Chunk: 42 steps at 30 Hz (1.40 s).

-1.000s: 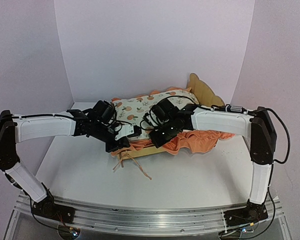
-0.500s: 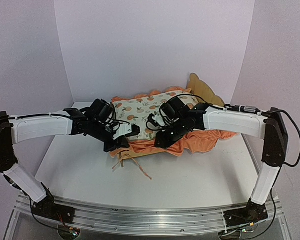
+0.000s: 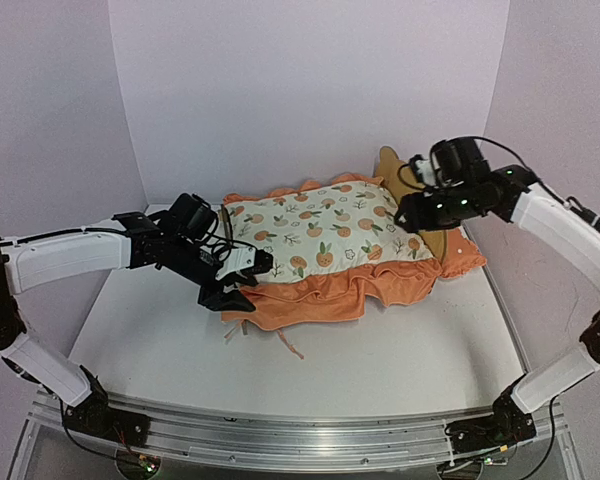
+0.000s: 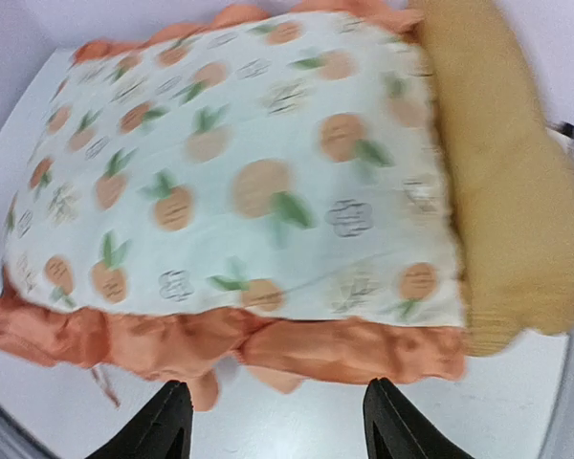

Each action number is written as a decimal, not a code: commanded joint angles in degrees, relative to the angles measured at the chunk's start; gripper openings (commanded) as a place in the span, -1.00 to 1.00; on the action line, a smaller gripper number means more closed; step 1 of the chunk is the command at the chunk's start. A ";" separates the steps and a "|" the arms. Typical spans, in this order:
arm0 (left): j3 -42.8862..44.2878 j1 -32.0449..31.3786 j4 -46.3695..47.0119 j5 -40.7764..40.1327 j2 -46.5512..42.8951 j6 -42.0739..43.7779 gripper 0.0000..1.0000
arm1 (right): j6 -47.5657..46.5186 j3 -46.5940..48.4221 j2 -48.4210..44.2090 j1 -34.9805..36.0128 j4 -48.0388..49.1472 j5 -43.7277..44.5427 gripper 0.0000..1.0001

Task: Set up the pet bed

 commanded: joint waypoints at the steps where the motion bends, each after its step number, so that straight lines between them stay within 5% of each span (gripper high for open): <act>1: 0.78 0.22 3.93 4.40 -3.61 -2.92 0.17 | 0.71 -1.05 -3.04 -11.57 -3.88 4.70 0.29; 6: -0.05 0.22 8.06 4.60 -3.94 -7.10 0.20 | -3.65 3.70 2.69 -22.04 -3.30 -4.42 0.31; 11: -1.35 0.20 10.54 5.36 -4.88 -9.43 0.22 | -7.13 10.09 10.22 -24.03 -3.01 -11.28 0.24; 20: -3.23 0.20 13.21 6.90 -7.08 -12.94 0.22 | -14.92 7.50 12.54 -23.32 -2.67 -15.81 -0.56; 29: -6.92 -0.25 20.76 8.80 -9.16 -18.63 0.22 | -14.79 0.78 5.04 -11.58 -2.43 -10.42 -0.59; 42: -11.53 -3.37 30.51 3.49 -7.58 -24.15 0.36 | 5.42 -1.57 3.38 9.74 0.70 -3.80 -0.38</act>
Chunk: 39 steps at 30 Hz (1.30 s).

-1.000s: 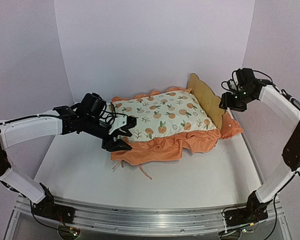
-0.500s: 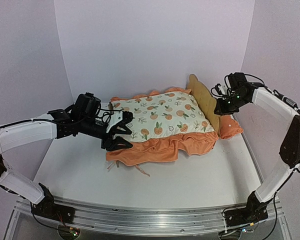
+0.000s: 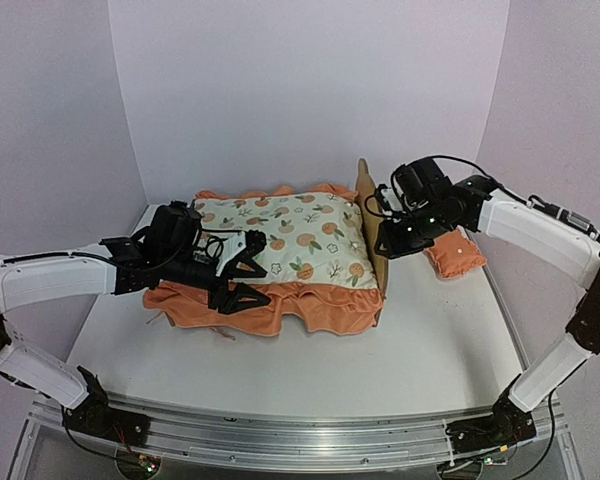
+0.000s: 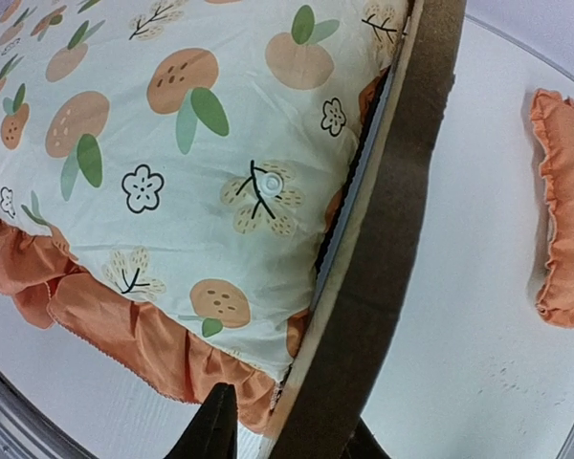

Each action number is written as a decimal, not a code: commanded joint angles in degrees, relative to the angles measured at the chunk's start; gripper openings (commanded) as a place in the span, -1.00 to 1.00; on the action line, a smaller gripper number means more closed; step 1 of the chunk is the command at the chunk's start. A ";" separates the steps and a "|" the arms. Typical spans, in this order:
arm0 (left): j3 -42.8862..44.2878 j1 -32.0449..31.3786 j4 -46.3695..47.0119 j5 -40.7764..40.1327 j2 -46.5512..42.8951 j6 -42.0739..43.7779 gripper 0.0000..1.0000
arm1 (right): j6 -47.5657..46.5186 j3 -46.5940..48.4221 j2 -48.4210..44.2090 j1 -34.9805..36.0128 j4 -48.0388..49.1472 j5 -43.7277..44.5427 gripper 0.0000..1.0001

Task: Set up the pet bed

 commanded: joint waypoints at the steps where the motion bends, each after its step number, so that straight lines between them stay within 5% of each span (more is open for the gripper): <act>1: 0.33 -2.10 6.90 -2.38 1.02 -1.10 0.38 | 6.46 -0.20 -1.88 6.29 2.06 -3.30 -0.34; 7: 5.23 -6.85 10.66 -6.91 9.57 5.85 0.44 | 11.05 -4.03 -4.67 7.42 1.80 -8.43 -0.08; 16: 17.08 -13.26 9.29 -14.10 25.38 15.20 0.46 | 9.48 -11.89 -16.11 6.56 -2.61 0.70 0.43; 20: 20.08 -14.56 9.70 -17.53 29.83 17.99 0.44 | 8.82 -14.98 -19.20 6.36 -3.05 2.51 0.45; 30: 20.57 -15.48 8.70 -22.42 32.23 20.65 -0.32 | 7.16 -17.72 -21.48 6.27 -3.49 3.48 0.46; 36: 20.52 -15.46 9.59 -24.77 31.66 20.78 -0.94 | 6.11 -17.32 -21.27 6.28 -3.49 3.86 0.47; 39: 20.33 -15.47 11.09 -26.00 30.87 20.81 -1.00 | 5.29 -16.51 -21.00 6.28 -3.49 2.46 0.47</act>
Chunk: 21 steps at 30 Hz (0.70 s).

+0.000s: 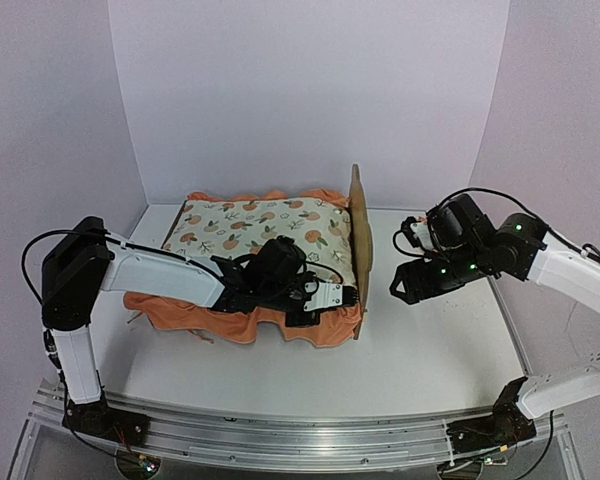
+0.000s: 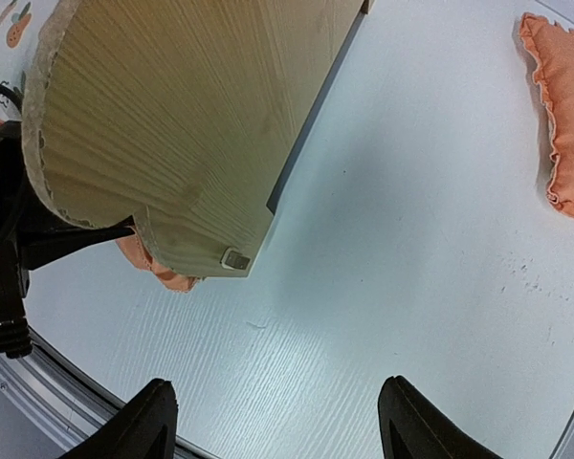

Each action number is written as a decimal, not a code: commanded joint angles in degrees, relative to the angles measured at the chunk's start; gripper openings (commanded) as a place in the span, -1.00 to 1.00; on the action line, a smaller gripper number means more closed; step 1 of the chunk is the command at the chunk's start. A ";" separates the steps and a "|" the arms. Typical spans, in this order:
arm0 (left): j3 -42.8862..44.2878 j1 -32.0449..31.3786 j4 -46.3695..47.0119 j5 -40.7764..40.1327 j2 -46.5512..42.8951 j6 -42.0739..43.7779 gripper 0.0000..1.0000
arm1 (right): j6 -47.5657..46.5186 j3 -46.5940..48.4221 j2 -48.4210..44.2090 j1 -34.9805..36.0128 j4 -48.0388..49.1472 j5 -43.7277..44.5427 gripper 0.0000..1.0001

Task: Set up the pet bed

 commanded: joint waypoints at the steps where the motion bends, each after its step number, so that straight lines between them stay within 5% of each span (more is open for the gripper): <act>1: 1.60 -0.14 2.49 -3.81 -1.99 0.17 -1.00 | -2.17 1.69 -0.85 -0.17 -0.15 -1.38 0.47; 10: 6.41 3.87 -1.01 -1.18 -7.48 -4.43 -1.00 | -9.35 6.33 -0.39 1.00 4.20 -24.21 0.27; 21: 8.78 11.46 -9.24 4.33 -9.89 -9.30 -1.00 | -6.86 4.53 0.22 3.81 18.27 -28.77 -0.04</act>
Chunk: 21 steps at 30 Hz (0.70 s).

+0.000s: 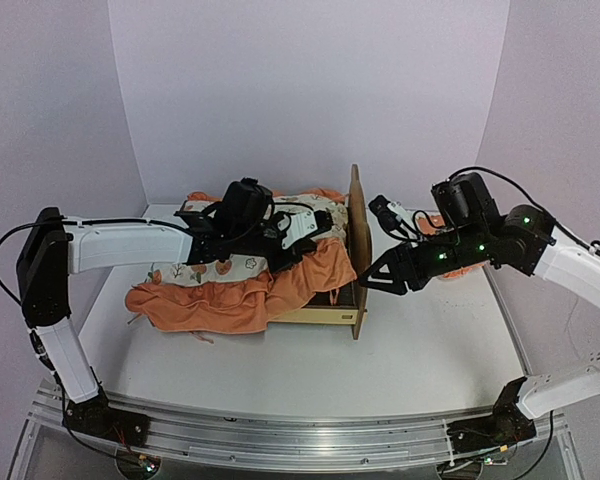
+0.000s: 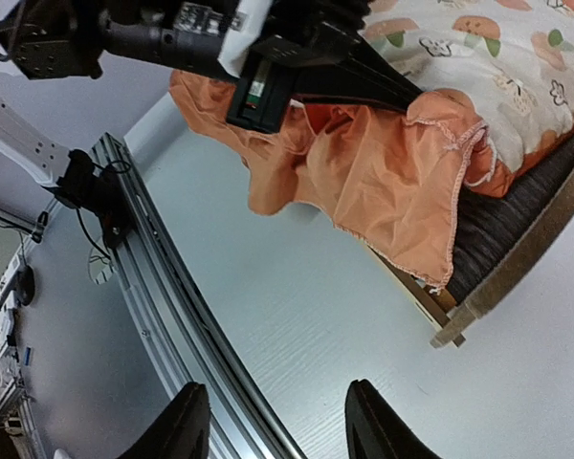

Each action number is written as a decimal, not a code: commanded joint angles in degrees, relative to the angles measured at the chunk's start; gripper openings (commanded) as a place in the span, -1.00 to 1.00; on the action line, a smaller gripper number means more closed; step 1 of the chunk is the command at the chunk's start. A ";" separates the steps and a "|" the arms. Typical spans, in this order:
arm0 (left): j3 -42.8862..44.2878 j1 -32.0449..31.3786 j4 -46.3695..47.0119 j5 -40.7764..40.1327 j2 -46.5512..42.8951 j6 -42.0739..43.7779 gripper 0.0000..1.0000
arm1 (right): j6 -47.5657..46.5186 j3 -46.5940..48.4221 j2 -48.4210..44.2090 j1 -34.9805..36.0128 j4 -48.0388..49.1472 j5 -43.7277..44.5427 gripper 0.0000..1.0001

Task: Set up the pet bed

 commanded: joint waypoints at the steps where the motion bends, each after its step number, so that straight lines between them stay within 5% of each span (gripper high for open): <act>1: 1.80 2.75 -3.87 2.97 -2.91 -2.44 -1.00 | 1.12 0.61 1.00 1.93 9.27 -1.41 -0.06; 9: 0.06 3.86 -3.92 4.36 -3.53 -2.89 -1.00 | -0.18 1.23 6.18 8.38 9.18 10.33 -0.33; 15: -1.21 4.64 -3.16 4.43 -3.48 -3.36 -1.00 | -0.67 -3.91 10.19 17.46 13.70 31.01 -0.44; 21: -2.06 5.49 -3.34 4.90 -2.97 -4.08 -1.00 | 3.01 -5.23 17.11 17.87 21.54 45.06 -0.52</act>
